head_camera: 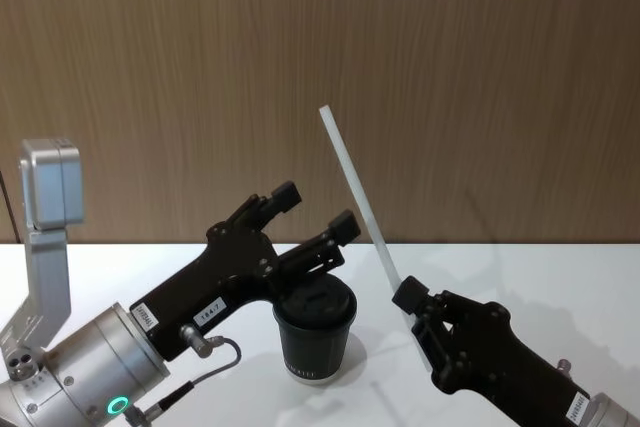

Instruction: Pick up the straw with one hand, pass it to the other hand, and insert it into the cup.

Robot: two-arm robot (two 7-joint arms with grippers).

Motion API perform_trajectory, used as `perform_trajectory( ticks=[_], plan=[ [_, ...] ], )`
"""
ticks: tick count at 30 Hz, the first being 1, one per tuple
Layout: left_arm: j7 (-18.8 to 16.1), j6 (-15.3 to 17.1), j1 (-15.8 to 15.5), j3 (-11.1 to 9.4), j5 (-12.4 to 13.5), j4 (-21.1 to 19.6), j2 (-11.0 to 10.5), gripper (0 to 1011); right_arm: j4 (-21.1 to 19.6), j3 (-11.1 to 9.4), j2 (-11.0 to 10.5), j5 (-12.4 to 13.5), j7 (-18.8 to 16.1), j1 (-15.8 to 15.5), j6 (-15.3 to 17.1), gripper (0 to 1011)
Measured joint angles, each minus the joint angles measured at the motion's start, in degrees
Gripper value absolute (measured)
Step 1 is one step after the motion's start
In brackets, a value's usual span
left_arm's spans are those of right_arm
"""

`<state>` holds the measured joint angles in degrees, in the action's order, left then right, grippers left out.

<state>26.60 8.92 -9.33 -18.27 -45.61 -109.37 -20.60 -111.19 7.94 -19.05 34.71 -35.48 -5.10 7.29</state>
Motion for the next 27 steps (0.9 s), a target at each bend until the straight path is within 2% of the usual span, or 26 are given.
perform_trajectory(
  ticks=[14,27],
  plan=[
    [1.9,0.9,0.0,-0.4,-4.1,-0.5,-0.1,1000,0.2,0.7,-0.8,0.4,-0.3,0.1,-0.6,0],
    [2.0,0.9,-0.6,-0.8,-5.1,0.0,-0.4,1000,0.3,1.1,-1.5,1.0,-1.0,0.1,-1.8,0]
  ],
)
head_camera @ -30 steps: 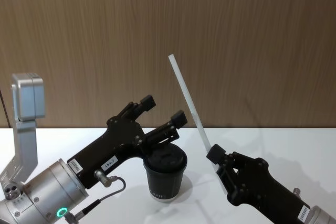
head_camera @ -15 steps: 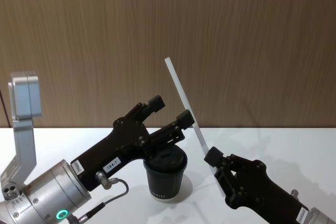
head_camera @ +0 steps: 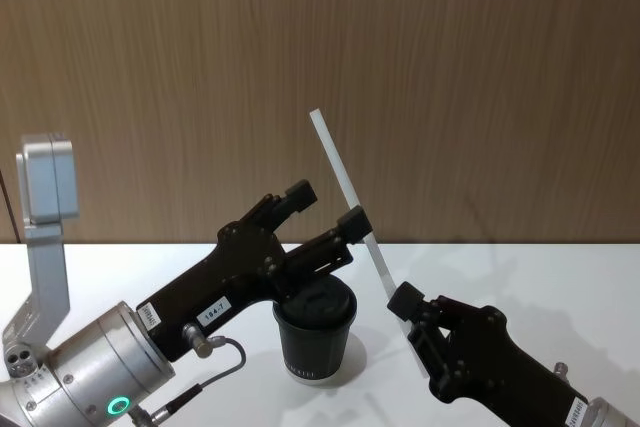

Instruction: Pick up the straw with one hand, pass it to the other hand, and insert it into the cup.

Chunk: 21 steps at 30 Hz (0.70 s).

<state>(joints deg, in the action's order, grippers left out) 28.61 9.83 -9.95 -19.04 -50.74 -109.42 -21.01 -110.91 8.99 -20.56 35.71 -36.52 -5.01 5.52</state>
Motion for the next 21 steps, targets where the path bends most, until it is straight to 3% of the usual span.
perform_trajectory(
  ticks=[21],
  plan=[
    [0.0,-1.3,-3.4,-2.6,-0.1,4.5,1.2,1000,0.1,0.8,-1.1,0.7,-0.8,0.0,-1.2,0]
  ],
)
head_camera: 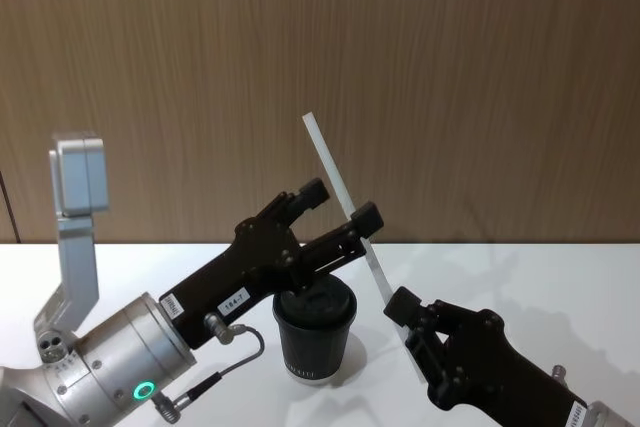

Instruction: Pick up the straw with one hand, pass it to the other hand, and insert it into the cup.

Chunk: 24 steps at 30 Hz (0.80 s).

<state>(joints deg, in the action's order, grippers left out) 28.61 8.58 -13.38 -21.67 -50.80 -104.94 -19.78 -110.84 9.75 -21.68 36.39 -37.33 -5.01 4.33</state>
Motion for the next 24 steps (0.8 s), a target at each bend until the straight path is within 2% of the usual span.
perform_trajectory(
  ticks=[15,19,24],
  plan=[
    [0.6,-0.9,-2.1,-1.2,-0.4,2.4,0.8,1000,0.0,0.2,-0.2,0.1,-0.1,0.0,-0.2,0],
    [0.8,-1.2,-2.3,-1.3,-0.7,2.6,0.8,949,0.0,0.2,-0.2,0.1,-0.1,0.0,-0.2,0],
    [1.4,-1.7,-2.5,-1.3,-1.1,2.6,0.3,812,0.0,0.2,-0.3,0.1,-0.1,0.0,-0.2,0]
  ],
)
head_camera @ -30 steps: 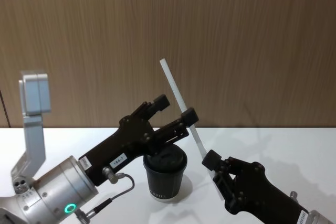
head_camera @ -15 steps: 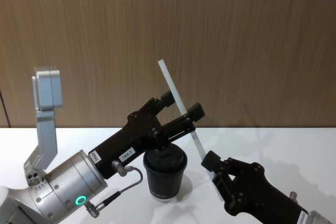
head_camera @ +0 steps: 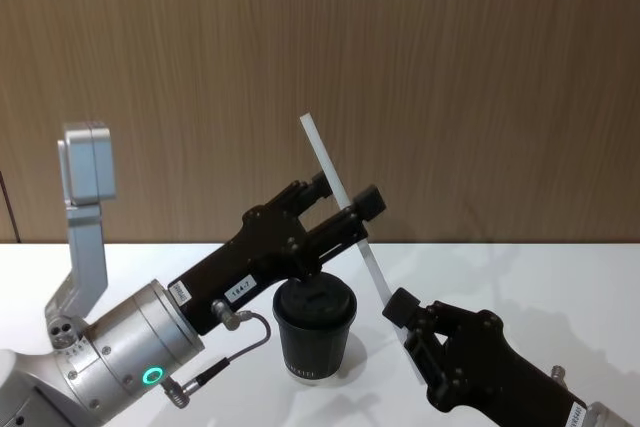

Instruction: Pick up the straw with one hand, pass it to the other hand, and insert it into the cup.

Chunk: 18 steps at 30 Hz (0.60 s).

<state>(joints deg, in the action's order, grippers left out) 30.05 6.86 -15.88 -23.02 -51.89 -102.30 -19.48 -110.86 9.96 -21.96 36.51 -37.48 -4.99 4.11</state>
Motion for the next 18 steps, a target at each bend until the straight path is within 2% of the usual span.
perform_trajectory(
  ticks=[9,10,13,17,18],
  plan=[
    [1.1,-1.2,0.1,0.2,-0.6,0.0,-0.8,535,0.0,0.0,0.0,0.0,0.0,0.0,0.0,0],
    [1.2,-1.4,0.1,0.2,-0.7,0.0,-0.9,535,0.0,0.0,0.0,0.0,0.0,0.0,0.0,0],
    [1.5,-1.7,0.1,0.2,-0.9,0.0,-1.1,388,0.0,0.0,0.0,0.0,0.0,0.0,0.0,0],
    [1.7,-2.0,0.1,0.2,-1.1,0.0,-1.3,295,0.0,0.0,0.0,0.0,0.0,0.0,0.0,0],
    [1.7,-2.0,0.1,0.2,-1.2,0.0,-1.4,246,0.0,0.0,0.0,0.0,0.0,0.0,0.0,0]
  ],
)
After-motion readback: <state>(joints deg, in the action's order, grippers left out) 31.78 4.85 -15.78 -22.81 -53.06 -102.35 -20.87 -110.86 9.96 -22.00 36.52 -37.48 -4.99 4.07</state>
